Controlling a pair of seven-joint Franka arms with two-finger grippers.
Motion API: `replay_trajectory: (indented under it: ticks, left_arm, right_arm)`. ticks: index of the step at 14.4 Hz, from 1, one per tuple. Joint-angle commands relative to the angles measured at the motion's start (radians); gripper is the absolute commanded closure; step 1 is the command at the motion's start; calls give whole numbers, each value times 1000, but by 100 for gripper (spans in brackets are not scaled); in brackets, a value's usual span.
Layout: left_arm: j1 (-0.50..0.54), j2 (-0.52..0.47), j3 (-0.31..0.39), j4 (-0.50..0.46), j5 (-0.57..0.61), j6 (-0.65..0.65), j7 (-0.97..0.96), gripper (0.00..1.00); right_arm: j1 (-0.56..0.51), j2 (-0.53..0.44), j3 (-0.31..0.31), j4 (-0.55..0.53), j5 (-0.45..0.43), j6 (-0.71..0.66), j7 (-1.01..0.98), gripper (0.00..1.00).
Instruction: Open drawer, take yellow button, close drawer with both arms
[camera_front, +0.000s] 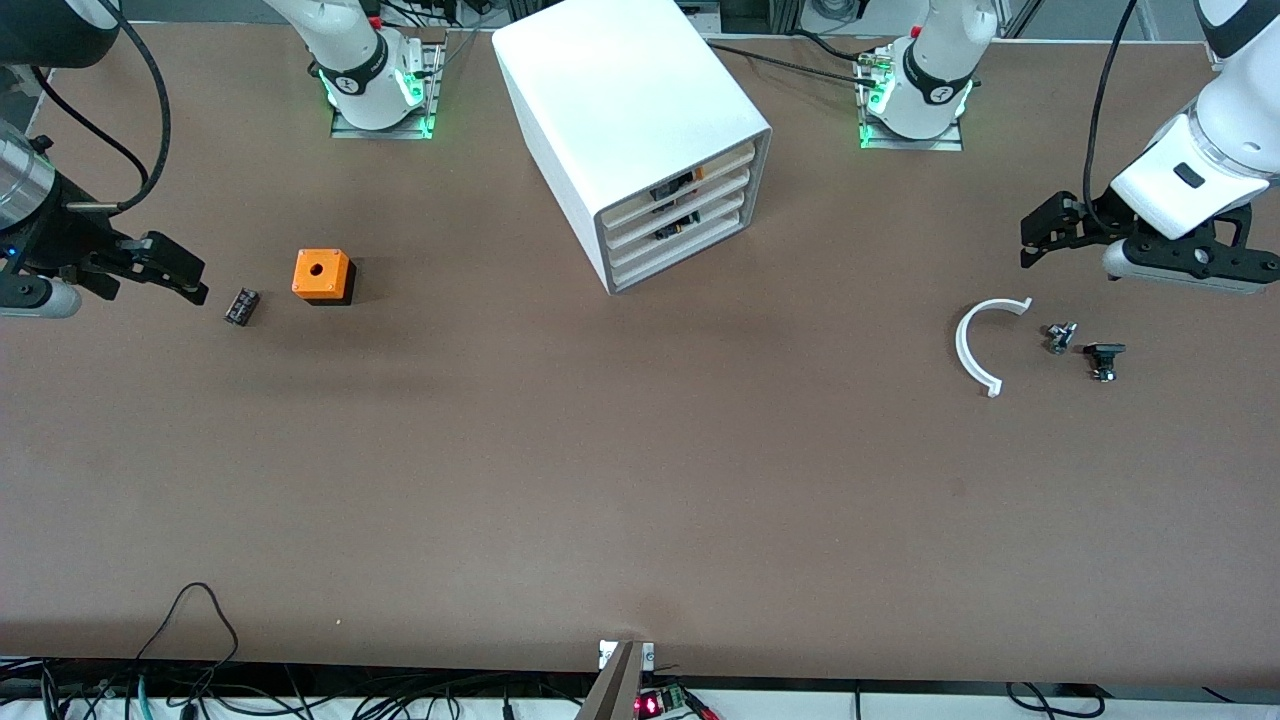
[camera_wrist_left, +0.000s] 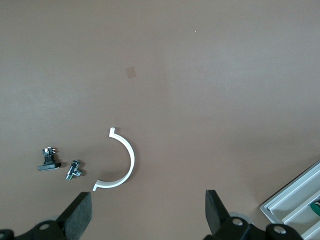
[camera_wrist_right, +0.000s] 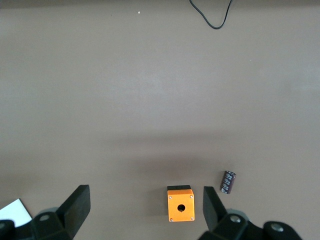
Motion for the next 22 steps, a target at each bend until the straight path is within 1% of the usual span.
replay_trajectory:
  ticks: [1,4,5,7,10,12,16,18,22]
  left_arm:
    - [-5,15,1,29,-3,-12,7,0]
    - [-5,15,1,29,-3,-12,7,0]
    - [-5,15,1,29,-3,-12,7,0]
    - [-5,15,1,29,-3,-12,7,0]
    - [-5,15,1,29,-3,-12,7,0]
    - [-5,15,1,29,-3,-12,5,0]
    - [-6,15,1,29,-3,-12,5,0]
    - [-5,15,0,29,-3,-12,4,0]
    - [-9,24,0,29,-9,-33,10,0]
  right_arm:
    - [-6,13,9,15,14,4,39,0]
    - [-13,16,8,33,22,-8,16,0]
    - [-16,16,6,39,20,11,30,0]
    - [-18,22,6,74,23,-20,20,0]
    - [-13,24,8,73,22,-45,30,0]
    - [-10,25,9,47,23,-45,30,0]
    - [-7,79,12,11,27,-22,24,0]
    - [-7,102,12,14,33,-10,24,0]
    - [-1,192,15,7,33,-5,24,0]
